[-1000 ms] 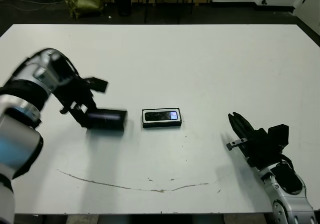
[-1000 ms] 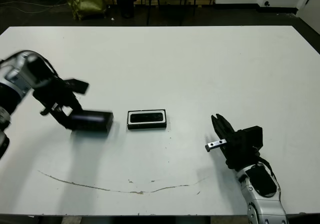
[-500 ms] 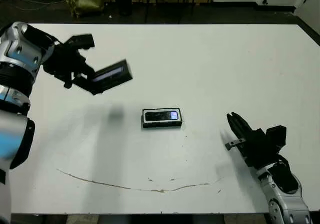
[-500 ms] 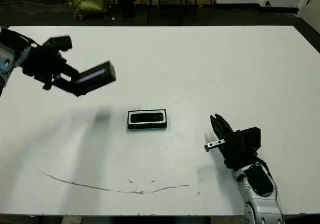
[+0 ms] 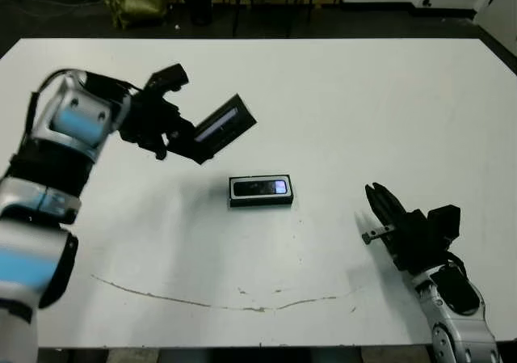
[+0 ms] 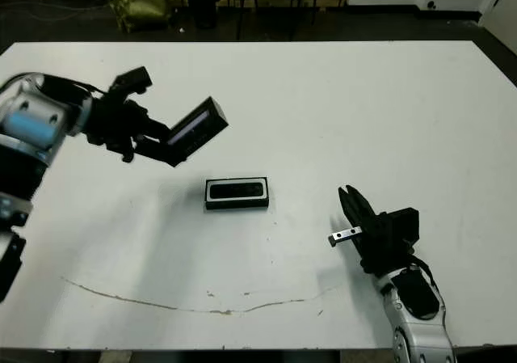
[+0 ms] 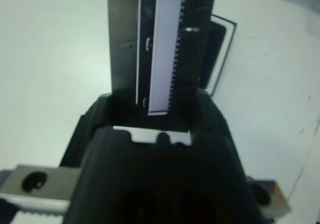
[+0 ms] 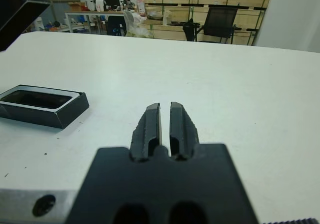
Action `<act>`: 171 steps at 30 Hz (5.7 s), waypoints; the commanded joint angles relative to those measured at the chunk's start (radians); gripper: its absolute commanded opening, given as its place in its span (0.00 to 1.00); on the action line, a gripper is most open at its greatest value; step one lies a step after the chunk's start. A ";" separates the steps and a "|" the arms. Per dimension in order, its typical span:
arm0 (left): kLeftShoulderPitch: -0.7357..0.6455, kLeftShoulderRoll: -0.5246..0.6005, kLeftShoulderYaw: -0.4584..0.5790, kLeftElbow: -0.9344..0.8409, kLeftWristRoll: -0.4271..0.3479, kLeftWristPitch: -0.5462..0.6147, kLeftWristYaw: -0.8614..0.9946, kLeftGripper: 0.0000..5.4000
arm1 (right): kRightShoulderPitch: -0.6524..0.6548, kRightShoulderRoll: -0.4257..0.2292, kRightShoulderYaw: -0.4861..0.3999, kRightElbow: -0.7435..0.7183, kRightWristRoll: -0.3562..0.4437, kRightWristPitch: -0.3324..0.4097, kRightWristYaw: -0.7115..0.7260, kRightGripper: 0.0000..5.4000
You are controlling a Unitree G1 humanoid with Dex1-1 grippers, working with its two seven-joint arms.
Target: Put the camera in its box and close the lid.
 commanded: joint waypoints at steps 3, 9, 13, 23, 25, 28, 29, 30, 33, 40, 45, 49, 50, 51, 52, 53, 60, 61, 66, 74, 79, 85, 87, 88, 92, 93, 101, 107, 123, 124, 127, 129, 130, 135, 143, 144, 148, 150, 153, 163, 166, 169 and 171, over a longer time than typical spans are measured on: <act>0.064 0.018 -0.013 -0.070 -0.042 0.098 0.029 0.41 | 0.011 -0.002 -0.003 0.011 -0.002 0.006 -0.002 0.00; 0.089 0.022 -0.021 -0.084 -0.073 0.126 0.060 0.41 | 0.015 0.000 0.005 0.006 -0.017 0.007 -0.013 0.00; 0.094 0.023 -0.033 -0.073 -0.081 0.106 0.067 0.41 | 0.014 0.000 0.004 0.009 -0.009 0.012 -0.010 0.00; 0.073 0.014 -0.050 -0.028 -0.121 0.099 0.038 0.41 | 0.013 0.007 0.005 0.034 -0.002 0.002 -0.005 0.00; 0.067 0.009 -0.054 -0.010 -0.132 0.091 0.025 0.41 | 0.010 0.008 0.004 0.042 0.005 -0.007 0.003 0.00; 0.056 0.004 -0.067 0.004 -0.138 0.083 0.016 0.41 | 0.011 0.010 0.005 0.041 0.006 -0.009 0.005 0.00; 0.054 0.003 -0.070 0.007 -0.138 0.082 0.015 0.41 | 0.012 0.010 0.005 0.039 0.006 -0.008 0.004 0.00; 0.053 0.000 -0.072 0.007 -0.139 0.078 0.014 0.41 | 0.015 0.010 0.006 0.032 0.003 -0.002 0.000 0.00; 0.055 -0.006 -0.081 0.005 -0.137 0.053 0.013 0.41 | 0.014 0.014 0.005 0.034 0.007 -0.003 -0.001 0.00; 0.053 -0.029 -0.097 0.007 -0.136 0.033 0.019 0.41 | 0.011 0.014 0.006 0.039 0.004 -0.013 0.004 0.00; 0.049 -0.045 -0.109 0.016 -0.131 0.035 0.021 0.41 | 0.011 0.016 0.006 0.042 0.001 -0.017 0.005 0.00; 0.048 -0.052 -0.113 0.016 -0.126 0.025 0.026 0.41 | 0.014 0.018 0.005 0.031 0.003 -0.009 0.002 0.00; 0.048 -0.053 -0.115 0.015 -0.125 0.024 0.027 0.41 | 0.013 0.017 0.006 0.032 0.002 -0.011 0.003 0.00; 0.048 -0.054 -0.116 0.016 -0.124 0.023 0.028 0.41 | 0.012 0.015 0.006 0.032 -0.001 -0.015 0.004 0.00; 0.046 -0.055 -0.119 0.018 -0.122 0.021 0.027 0.41 | 0.012 0.015 0.008 0.029 -0.009 -0.017 0.000 0.00; 0.045 -0.056 -0.121 0.021 -0.121 0.021 0.026 0.41 | 0.014 0.014 0.009 0.022 -0.018 -0.014 -0.008 0.00; 0.043 -0.056 -0.134 0.037 -0.111 -0.012 0.018 0.41 | 0.017 0.013 0.010 0.008 -0.021 -0.005 -0.015 0.00; 0.042 -0.057 -0.135 0.040 -0.110 -0.017 0.016 0.41 | 0.018 0.013 0.010 0.007 -0.020 -0.001 -0.016 0.00; 0.039 -0.058 -0.139 0.057 -0.098 -0.052 0.011 0.41 | 0.017 0.014 0.006 0.009 -0.003 0.006 -0.007 0.00; 0.026 -0.061 -0.153 0.081 -0.076 -0.063 0.002 0.41 | 0.019 0.013 0.008 0.012 -0.006 0.005 -0.007 0.00; 0.014 -0.072 -0.166 0.116 -0.057 -0.115 -0.009 0.41 | 0.017 0.015 0.009 0.020 0.000 -0.001 -0.001 0.00; 0.012 -0.088 -0.176 0.155 -0.028 -0.200 -0.010 0.41 | 0.017 0.016 0.008 0.030 0.005 -0.009 0.004 0.00; 0.010 -0.093 -0.177 0.170 -0.023 -0.217 -0.018 0.41 | 0.014 0.017 0.006 0.040 0.010 -0.019 0.010 0.00; 0.009 -0.096 -0.177 0.175 -0.021 -0.223 -0.023 0.41 | 0.014 0.017 0.005 0.043 0.011 -0.019 0.011 0.00; 0.005 -0.105 -0.176 0.189 -0.019 -0.227 -0.046 0.41 | 0.016 0.016 0.006 0.034 0.006 -0.012 0.007 0.00; 0.004 -0.108 -0.174 0.196 -0.021 -0.231 -0.054 0.41 | 0.016 0.016 0.007 0.036 0.005 -0.018 0.008 0.00; 0.005 -0.120 -0.177 0.206 -0.008 -0.262 -0.060 0.41 | 0.016 0.020 0.006 0.035 0.020 -0.003 0.007 0.00; 0.004 -0.134 -0.177 0.221 0.000 -0.291 -0.063 0.41 | 0.016 0.016 0.009 0.035 0.023 -0.001 0.012 0.00; -0.032 -0.193 -0.205 0.240 0.046 -0.246 -0.061 0.41 | 0.022 0.020 0.008 0.030 0.021 -0.002 0.006 0.00; -0.036 -0.198 -0.210 0.245 0.050 -0.247 -0.064 0.41 | 0.021 0.021 0.008 0.034 0.020 -0.010 0.007 0.00; -0.048 -0.209 -0.223 0.257 0.061 -0.260 -0.072 0.41 | 0.020 0.021 0.011 0.033 0.013 -0.013 0.005 0.00; -0.062 -0.217 -0.235 0.266 0.072 -0.253 -0.079 0.41 | 0.019 0.021 0.012 0.035 0.010 -0.014 0.004 0.00; -0.067 -0.221 -0.240 0.269 0.077 -0.251 -0.082 0.41 | 0.019 0.023 0.012 0.035 0.010 -0.011 0.003 0.00; -0.086 -0.240 -0.252 0.270 0.090 -0.226 -0.087 0.41 | 0.021 0.028 0.011 0.037 0.016 -0.011 0.006 0.00; -0.087 -0.262 -0.263 0.283 0.104 -0.291 -0.099 0.41 | 0.018 0.027 0.006 0.059 0.017 -0.042 0.018 0.00; -0.087 -0.264 -0.265 0.283 0.108 -0.291 -0.099 0.41 | 0.018 0.027 0.006 0.060 0.014 -0.046 0.018 0.00; -0.094 -0.279 -0.276 0.298 0.123 -0.272 -0.101 0.41 | 0.019 0.026 0.006 0.061 0.019 -0.047 0.019 0.00; -0.097 -0.285 -0.281 0.301 0.133 -0.270 -0.102 0.41 | 0.020 0.026 0.005 0.064 0.021 -0.049 0.021 0.00; -0.101 -0.292 -0.289 0.304 0.142 -0.281 -0.105 0.41 | 0.022 0.026 0.003 0.058 0.024 -0.039 0.017 0.00; -0.122 -0.331 -0.324 0.317 0.182 -0.321 -0.108 0.41 | 0.033 0.027 0.003 0.039 0.039 -0.029 0.015 0.00; -0.133 -0.349 -0.332 0.342 0.195 -0.323 -0.112 0.41 | 0.038 0.029 0.002 0.034 0.043 -0.029 0.016 0.00; -0.145 -0.368 -0.343 0.365 0.213 -0.323 -0.111 0.41 | 0.043 0.027 0.002 0.026 0.049 -0.024 0.018 0.00; -0.151 -0.379 -0.347 0.376 0.221 -0.322 -0.110 0.41 | 0.047 0.026 0.002 0.020 0.056 -0.016 0.019 0.00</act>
